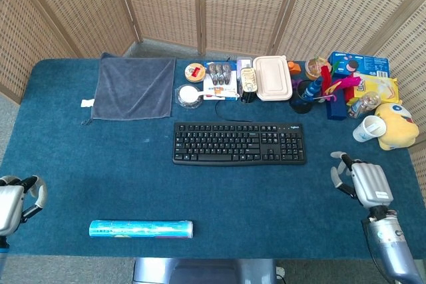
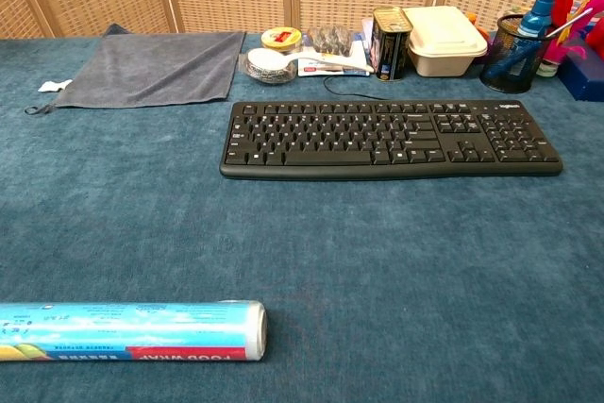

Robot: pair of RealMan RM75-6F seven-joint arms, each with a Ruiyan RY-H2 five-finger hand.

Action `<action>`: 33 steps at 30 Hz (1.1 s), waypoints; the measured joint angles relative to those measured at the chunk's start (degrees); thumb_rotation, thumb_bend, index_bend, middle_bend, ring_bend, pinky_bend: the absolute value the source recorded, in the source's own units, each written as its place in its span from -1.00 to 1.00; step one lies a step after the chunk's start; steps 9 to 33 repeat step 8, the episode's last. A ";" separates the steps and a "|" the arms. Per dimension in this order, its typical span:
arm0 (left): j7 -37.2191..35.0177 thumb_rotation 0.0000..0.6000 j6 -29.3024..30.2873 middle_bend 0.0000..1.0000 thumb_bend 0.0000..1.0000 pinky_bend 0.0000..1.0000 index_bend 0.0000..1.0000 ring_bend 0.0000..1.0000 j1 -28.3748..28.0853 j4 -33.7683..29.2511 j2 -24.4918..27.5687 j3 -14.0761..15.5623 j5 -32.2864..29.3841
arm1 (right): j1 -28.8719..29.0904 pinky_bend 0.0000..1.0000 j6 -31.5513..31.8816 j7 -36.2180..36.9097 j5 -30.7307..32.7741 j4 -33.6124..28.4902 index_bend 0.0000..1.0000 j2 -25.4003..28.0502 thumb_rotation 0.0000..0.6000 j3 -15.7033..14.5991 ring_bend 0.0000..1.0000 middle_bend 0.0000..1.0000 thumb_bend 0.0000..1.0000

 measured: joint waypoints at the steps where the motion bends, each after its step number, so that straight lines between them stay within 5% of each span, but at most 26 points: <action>1: -0.18 -1.00 0.05 0.17 -0.08 -0.41 -0.09 0.06 0.13 0.13 -0.20 0.03 0.01 | -0.63 -0.08 1.12 -0.13 -0.55 -0.04 -0.51 -0.25 -1.00 -0.13 0.00 -0.03 0.10; 8: -0.34 -1.00 -0.40 0.17 -0.08 -0.41 -0.08 0.06 0.24 0.90 -1.48 -0.13 0.06 | -4.23 -0.08 6.45 -0.94 -3.85 0.70 -0.52 -2.90 -1.00 -0.83 0.00 -0.03 0.09; 33: -0.34 -1.00 -0.40 0.17 -0.08 -0.41 -0.08 0.06 0.24 0.90 -1.48 -0.13 0.06 | -4.23 -0.08 6.45 -0.94 -3.85 0.70 -0.52 -2.90 -1.00 -0.83 0.00 -0.03 0.09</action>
